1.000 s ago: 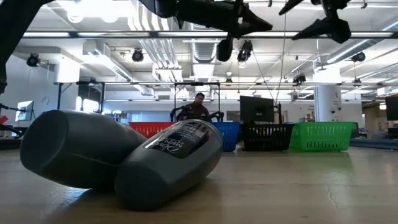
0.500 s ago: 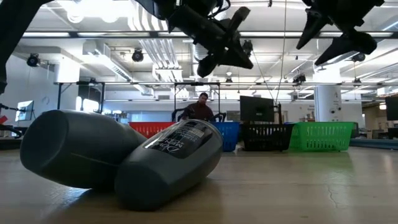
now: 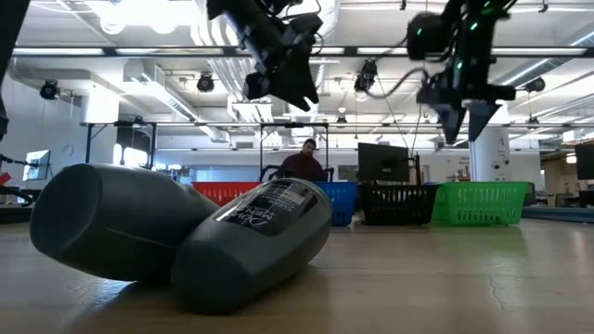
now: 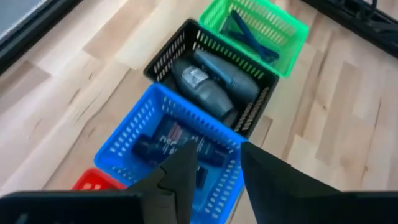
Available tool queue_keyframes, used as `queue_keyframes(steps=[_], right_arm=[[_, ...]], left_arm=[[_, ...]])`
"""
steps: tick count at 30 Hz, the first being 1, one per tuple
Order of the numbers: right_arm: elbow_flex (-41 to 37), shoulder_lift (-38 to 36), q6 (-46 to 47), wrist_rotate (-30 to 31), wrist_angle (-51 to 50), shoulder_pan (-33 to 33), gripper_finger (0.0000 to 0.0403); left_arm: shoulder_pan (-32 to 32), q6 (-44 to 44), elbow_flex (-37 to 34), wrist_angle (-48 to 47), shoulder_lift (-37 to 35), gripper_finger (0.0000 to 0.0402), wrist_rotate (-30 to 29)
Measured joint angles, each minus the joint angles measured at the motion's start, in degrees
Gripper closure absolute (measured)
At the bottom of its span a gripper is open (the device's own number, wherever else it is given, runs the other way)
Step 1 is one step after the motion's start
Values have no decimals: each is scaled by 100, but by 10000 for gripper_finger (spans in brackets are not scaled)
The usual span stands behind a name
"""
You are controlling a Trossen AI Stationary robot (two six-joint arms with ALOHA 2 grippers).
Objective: Pick & Place Travel size toiletries
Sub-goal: Put the blue razor into the green bin
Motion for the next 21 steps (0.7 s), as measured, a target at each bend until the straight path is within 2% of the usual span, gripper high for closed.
queue_keyframes(steps=[5,9,15,21], right_arm=[[542,966,-1791,-100,-434,-1331,144],[960,1683,-2856,-166,-505,-1992,138],[1363,2607,-3800,-156,-523,-2485,115],[1436,3228,-4270,-159,-359,-2676,100]], left_arm=[[-3,-90,-504,68,-430,273,41],[-7,-93,-955,275,-751,273,48],[2,-101,-1468,533,-1095,273,57],[20,-61,-1706,534,-1297,273,54]])
